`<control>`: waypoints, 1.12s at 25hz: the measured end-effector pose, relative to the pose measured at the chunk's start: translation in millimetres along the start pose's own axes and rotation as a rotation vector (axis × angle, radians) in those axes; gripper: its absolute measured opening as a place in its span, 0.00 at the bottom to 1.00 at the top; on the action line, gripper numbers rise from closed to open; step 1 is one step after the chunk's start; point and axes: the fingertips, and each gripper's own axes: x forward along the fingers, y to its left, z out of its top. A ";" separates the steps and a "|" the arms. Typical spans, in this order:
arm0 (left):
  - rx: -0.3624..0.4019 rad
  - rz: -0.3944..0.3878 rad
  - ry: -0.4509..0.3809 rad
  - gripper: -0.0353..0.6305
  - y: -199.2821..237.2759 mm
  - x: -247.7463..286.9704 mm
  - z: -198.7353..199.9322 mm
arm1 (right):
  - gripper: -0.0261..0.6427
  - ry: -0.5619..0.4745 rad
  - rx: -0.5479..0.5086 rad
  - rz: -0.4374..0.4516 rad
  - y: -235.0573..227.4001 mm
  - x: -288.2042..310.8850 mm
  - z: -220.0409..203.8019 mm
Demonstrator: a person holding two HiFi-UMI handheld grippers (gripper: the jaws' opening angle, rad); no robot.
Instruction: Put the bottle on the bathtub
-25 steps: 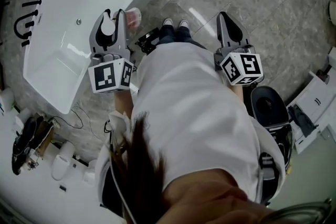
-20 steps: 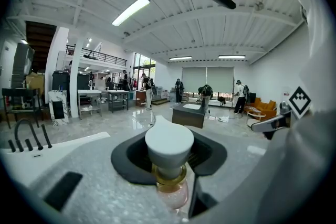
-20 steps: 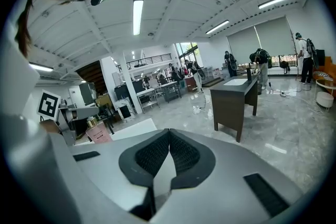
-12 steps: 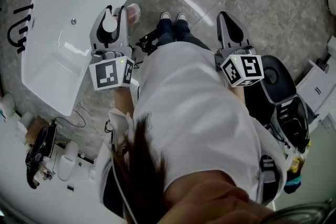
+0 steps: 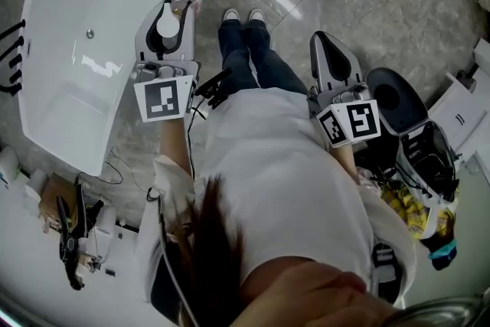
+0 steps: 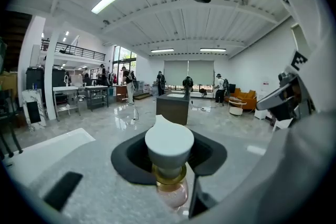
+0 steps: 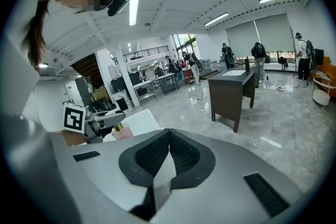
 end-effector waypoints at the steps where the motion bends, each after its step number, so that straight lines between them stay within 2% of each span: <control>1: 0.001 -0.019 0.006 0.27 -11.4 19.9 -11.3 | 0.06 0.013 0.002 0.001 -15.3 4.9 -5.3; 5: -0.014 -0.091 0.064 0.27 -58.7 128.6 -79.6 | 0.06 0.087 0.021 -0.002 -105.7 49.1 -28.5; 7: -0.023 -0.119 0.092 0.27 -63.5 168.8 -114.4 | 0.06 0.116 0.037 -0.008 -128.0 76.6 -35.9; 9: -0.011 -0.143 0.115 0.27 -66.9 187.7 -141.1 | 0.06 0.124 0.047 -0.007 -131.7 90.2 -42.6; 13: -0.006 -0.169 0.149 0.27 -74.3 188.3 -186.0 | 0.06 0.139 0.066 0.002 -113.3 88.4 -63.8; 17: -0.034 -0.166 0.147 0.27 -76.9 176.3 -234.3 | 0.06 0.163 0.096 -0.004 -91.2 73.5 -93.7; 19: 0.004 -0.161 0.178 0.27 -63.6 163.2 -265.7 | 0.06 0.182 0.106 -0.012 -71.0 70.7 -112.0; 22: 0.003 -0.134 0.208 0.27 -34.9 144.8 -317.5 | 0.06 0.200 0.109 -0.030 -39.2 75.8 -140.9; 28: -0.019 -0.074 0.260 0.27 -26.9 171.7 -401.0 | 0.06 0.202 0.088 -0.060 -60.1 95.4 -173.6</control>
